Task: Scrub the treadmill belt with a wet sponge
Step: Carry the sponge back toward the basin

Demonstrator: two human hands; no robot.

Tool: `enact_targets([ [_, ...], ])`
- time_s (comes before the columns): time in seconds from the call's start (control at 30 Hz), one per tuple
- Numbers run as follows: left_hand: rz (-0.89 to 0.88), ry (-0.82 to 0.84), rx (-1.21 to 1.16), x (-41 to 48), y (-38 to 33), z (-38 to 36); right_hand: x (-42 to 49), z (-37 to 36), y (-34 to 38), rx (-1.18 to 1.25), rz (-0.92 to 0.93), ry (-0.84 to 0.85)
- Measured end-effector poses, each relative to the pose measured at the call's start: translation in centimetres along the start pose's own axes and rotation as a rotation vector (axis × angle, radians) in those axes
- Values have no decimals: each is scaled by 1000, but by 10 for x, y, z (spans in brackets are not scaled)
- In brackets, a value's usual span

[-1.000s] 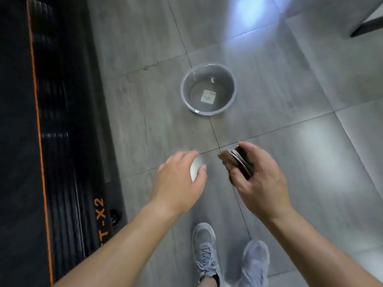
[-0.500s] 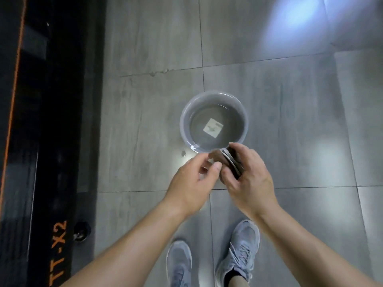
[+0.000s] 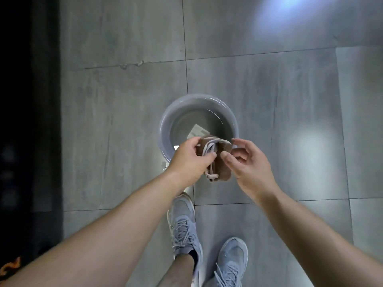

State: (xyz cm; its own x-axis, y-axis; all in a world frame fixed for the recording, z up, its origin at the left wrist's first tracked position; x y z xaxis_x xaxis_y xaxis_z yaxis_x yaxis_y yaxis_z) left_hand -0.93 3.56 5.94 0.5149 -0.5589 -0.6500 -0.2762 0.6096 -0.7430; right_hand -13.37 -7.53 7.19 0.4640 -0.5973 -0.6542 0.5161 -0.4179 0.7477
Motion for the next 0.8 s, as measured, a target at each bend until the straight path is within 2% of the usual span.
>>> enact_targets([
  [0.13,65,54,-74,20,13,-2,21,4,-17,22,-140,-55],
  [0.33,178,79,-89,48,23,-27,51,19,-28,9,-103,-132],
  [0.4,190,49,-111,58,25,-36,63,25,-33,48,-152,-124],
  [0.5,199,26,-176,75,28,-48,87,27,-45,189,-307,123],
  [0.57,183,34,-213,81,30,-55,99,29,-49,184,-308,300],
  [0.6,167,37,-207,84,31,-57,104,31,-50,159,-279,312],
  [0.73,139,-12,-134,100,33,-64,128,49,-50,-141,-89,55],
  [0.8,143,-45,-122,112,34,-67,137,51,-48,-230,-25,2],
])
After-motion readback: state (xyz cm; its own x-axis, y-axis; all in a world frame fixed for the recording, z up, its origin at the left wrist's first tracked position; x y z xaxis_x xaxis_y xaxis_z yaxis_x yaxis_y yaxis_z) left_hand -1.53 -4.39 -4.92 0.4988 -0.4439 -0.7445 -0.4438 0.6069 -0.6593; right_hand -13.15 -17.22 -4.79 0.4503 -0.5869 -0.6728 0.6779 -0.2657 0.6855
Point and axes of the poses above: each hand's wrist, its own x-axis towards the middle knuckle, its own z-axis out of the back of the hand, y = z × x, the point moved 6 cm from there along x, towards the middle knuckle, and after that the axes turned 4 degrees about -z, right-handed, at the moved point
